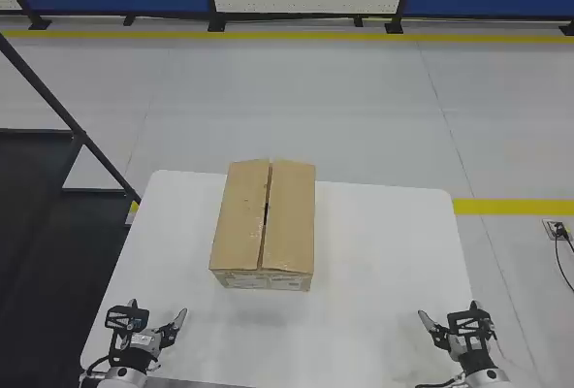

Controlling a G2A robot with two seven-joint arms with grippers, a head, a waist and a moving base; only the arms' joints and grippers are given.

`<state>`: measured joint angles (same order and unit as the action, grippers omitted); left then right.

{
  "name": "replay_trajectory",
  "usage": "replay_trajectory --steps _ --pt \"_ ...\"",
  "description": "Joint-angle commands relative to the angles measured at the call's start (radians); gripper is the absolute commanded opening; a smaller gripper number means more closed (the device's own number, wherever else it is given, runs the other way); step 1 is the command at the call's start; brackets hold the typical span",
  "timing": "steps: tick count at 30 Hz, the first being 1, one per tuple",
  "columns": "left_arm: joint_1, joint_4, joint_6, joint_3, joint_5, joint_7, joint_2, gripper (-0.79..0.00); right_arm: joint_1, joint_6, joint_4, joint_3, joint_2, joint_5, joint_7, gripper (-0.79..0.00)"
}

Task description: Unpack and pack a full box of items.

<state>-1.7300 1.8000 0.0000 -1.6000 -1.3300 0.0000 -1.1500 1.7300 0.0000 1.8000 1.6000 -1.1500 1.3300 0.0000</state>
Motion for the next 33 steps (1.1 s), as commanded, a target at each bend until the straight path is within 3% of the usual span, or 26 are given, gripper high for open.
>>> replay_trajectory --steps 1,12,16,23,26,29,33 --pt "0.000 0.000 0.000 0.000 0.000 0.000 0.000 0.000 0.000 0.000 0.000 0.000 0.000 0.000 0.000 0.000" --pt "0.001 -0.001 0.001 -0.001 0.002 0.001 0.000 0.000 -0.001 -0.003 0.004 -0.002 0.000 0.002 -0.003 0.000" --pt "0.034 -0.026 -0.009 -0.019 0.085 0.050 -0.005 0.000 -0.001 -0.014 0.045 -0.023 -0.004 -0.001 -0.027 0.000" --pt "0.123 -0.066 -0.085 -0.046 0.174 0.084 -0.006 0.000 -0.093 0.051 0.082 -0.094 -0.019 -0.035 0.025 0.000" --pt "0.166 -0.077 -0.160 -0.056 0.198 0.071 -0.002 0.000 -0.137 0.113 0.096 -0.138 -0.029 -0.024 0.037 0.000" --pt "0.166 -0.077 -0.160 -0.056 0.198 0.071 -0.002 0.000 -0.161 0.177 0.118 -0.191 -0.039 0.005 0.054 0.000" --pt "0.166 -0.077 -0.160 -0.056 0.198 0.071 -0.002 0.000 -0.161 0.177 0.118 -0.191 -0.039 0.005 0.054 0.000"
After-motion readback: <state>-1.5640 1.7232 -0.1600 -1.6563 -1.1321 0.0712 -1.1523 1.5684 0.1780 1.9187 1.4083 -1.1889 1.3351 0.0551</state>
